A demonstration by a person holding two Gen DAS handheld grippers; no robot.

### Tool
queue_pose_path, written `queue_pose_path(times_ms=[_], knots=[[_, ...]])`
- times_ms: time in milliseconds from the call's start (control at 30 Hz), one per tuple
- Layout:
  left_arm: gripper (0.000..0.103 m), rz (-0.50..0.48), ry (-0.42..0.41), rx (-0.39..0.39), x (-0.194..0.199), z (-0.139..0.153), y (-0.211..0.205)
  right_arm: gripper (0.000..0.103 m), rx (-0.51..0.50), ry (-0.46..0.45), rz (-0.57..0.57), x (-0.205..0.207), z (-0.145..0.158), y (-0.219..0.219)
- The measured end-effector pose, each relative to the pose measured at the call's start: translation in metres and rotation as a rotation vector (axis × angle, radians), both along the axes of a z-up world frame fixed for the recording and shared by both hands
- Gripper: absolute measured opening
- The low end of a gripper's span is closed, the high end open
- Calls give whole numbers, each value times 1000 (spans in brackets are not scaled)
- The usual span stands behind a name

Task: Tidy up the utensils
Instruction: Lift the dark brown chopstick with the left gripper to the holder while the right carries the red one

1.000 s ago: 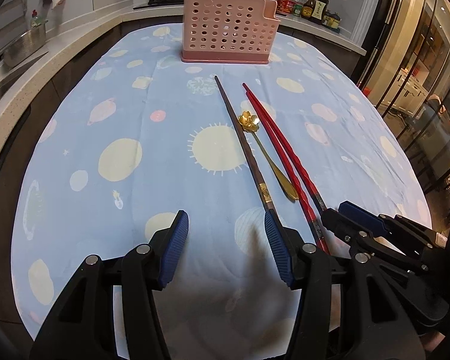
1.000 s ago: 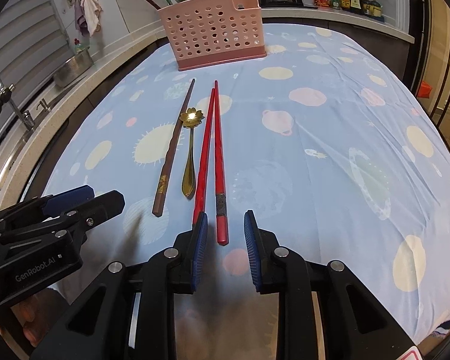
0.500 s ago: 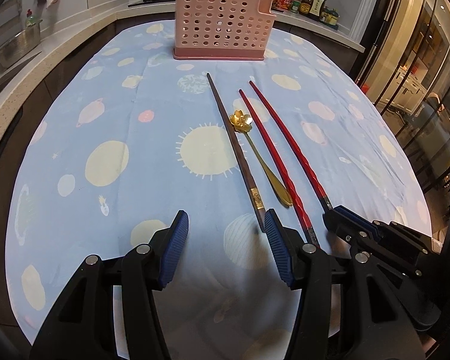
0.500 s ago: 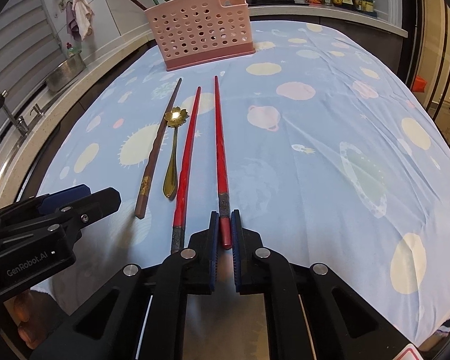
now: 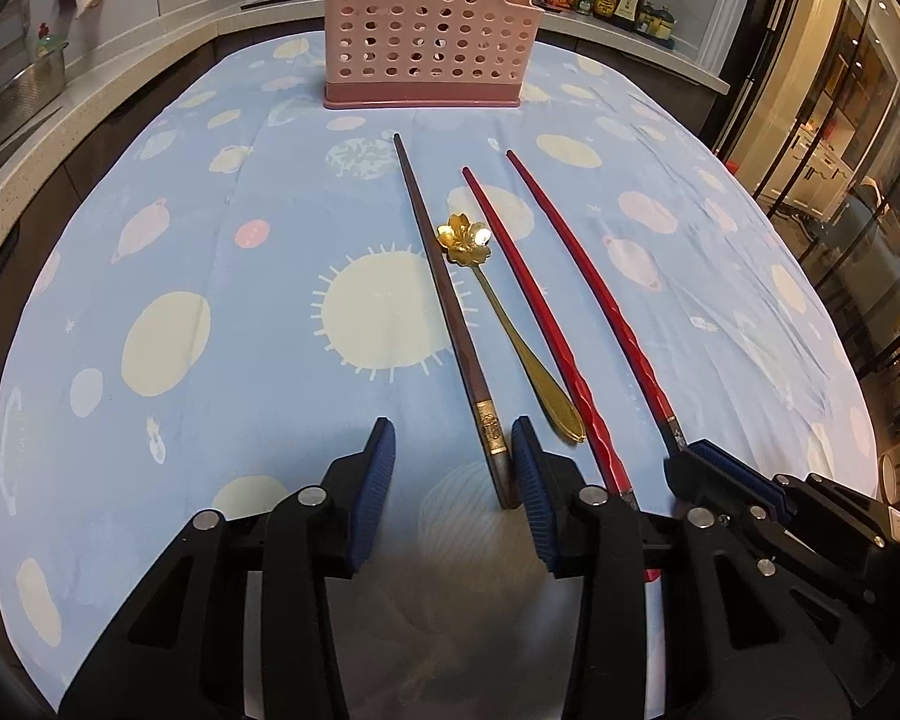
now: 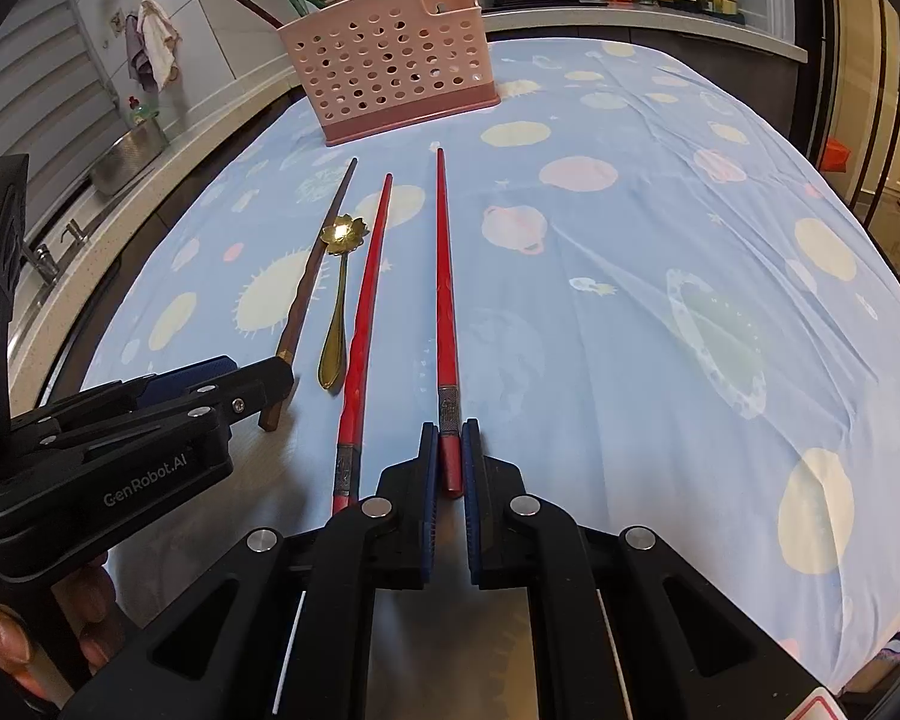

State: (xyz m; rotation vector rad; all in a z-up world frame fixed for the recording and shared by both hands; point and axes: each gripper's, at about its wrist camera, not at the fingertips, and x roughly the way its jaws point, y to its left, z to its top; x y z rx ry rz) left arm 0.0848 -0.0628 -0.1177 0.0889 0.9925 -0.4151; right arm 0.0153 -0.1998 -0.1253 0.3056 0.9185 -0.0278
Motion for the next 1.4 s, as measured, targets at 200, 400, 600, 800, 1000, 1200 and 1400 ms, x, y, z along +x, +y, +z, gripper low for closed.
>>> queue_pose_path(times_ms=[200, 400, 600, 800, 1000, 1200, 1400], knots=[[8, -15, 14, -24, 1, 0, 4, 7, 6, -2, -2, 0, 0, -1], [7, 4, 15, -41, -4, 8, 20, 7, 13, -11, -11, -6, 6, -3], [7, 40, -10, -68, -9, 31, 39, 7, -5, -59, -21, -16, 28, -7], [7, 65, -65, -111, -16, 66, 55, 7, -6, -157, -41, -26, 70, -14], [7, 88, -132, -139, -11, 101, 65, 7, 5, -267, -58, -24, 118, -25], [7, 105, -201, -156, 3, 132, 70, 7, 31, -342, -69, -12, 154, -36], [7, 118, -266, -175, 23, 161, 69, 7, 55, -402, -82, 8, 181, -48]])
